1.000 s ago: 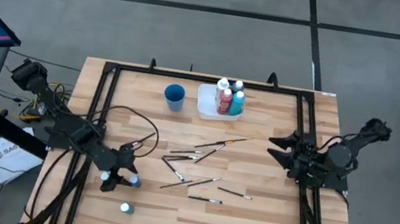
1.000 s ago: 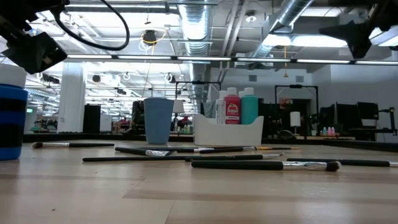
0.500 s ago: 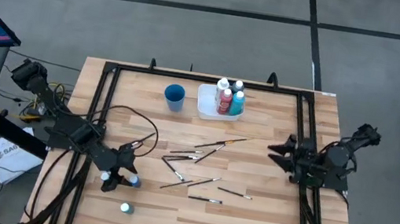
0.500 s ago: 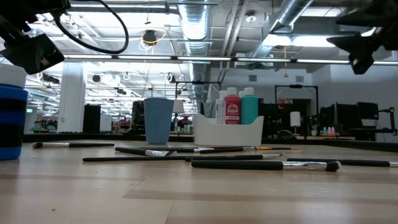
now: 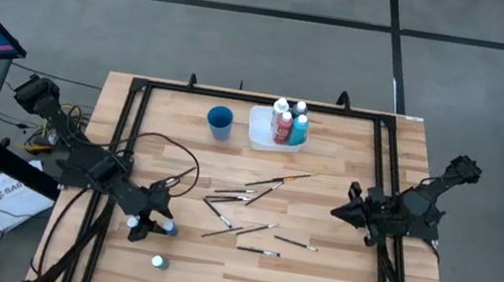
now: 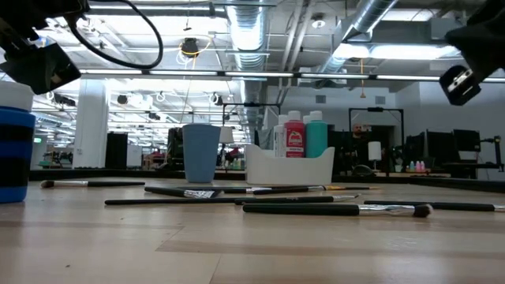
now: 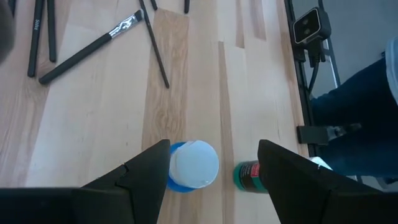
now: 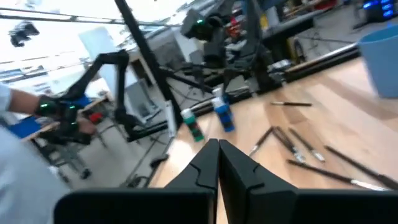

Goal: Pick & Place Paint Supplies
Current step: Put the blue paint bottle into the white bin

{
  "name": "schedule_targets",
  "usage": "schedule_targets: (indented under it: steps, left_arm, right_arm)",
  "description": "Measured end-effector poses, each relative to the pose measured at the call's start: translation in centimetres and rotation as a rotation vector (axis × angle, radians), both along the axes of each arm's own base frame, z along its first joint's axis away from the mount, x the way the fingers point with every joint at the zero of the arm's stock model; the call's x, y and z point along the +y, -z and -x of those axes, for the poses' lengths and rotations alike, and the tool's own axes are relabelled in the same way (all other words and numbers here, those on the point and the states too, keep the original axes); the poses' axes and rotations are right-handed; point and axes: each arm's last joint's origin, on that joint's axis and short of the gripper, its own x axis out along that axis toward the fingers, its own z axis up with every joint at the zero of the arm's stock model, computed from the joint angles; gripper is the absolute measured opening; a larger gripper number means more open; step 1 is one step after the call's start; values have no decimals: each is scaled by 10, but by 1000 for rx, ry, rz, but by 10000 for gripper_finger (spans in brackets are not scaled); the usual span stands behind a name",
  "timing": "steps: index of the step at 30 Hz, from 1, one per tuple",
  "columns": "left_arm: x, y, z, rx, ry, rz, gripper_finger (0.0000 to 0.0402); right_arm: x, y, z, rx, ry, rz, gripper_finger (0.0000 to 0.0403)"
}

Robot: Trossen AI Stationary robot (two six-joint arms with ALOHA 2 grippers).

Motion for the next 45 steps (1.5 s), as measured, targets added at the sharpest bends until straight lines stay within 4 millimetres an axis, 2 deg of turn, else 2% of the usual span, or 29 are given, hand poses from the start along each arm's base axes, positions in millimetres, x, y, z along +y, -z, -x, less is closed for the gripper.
schedule_targets:
  steps: [7,11,22,41,45]
  left_arm:
    - [3,3,1,15,-19,-57,237]
    - [1,7,0,13,27,-111,237]
    - [-6,18,-3,60,52,-151,234]
    - [-7,15,-5,12,106,-177,104]
    - [-7,7,-10,-22,69,-170,93]
  right_arm:
    - [-1,0,0,10,45,-71,17]
    - [-1,0,0,19,42,-138,22]
    - [-1,0,0,19,42,-140,19]
    - [-1,0,0,20,42,-139,20]
    - [-1,1,0,20,42,-139,22]
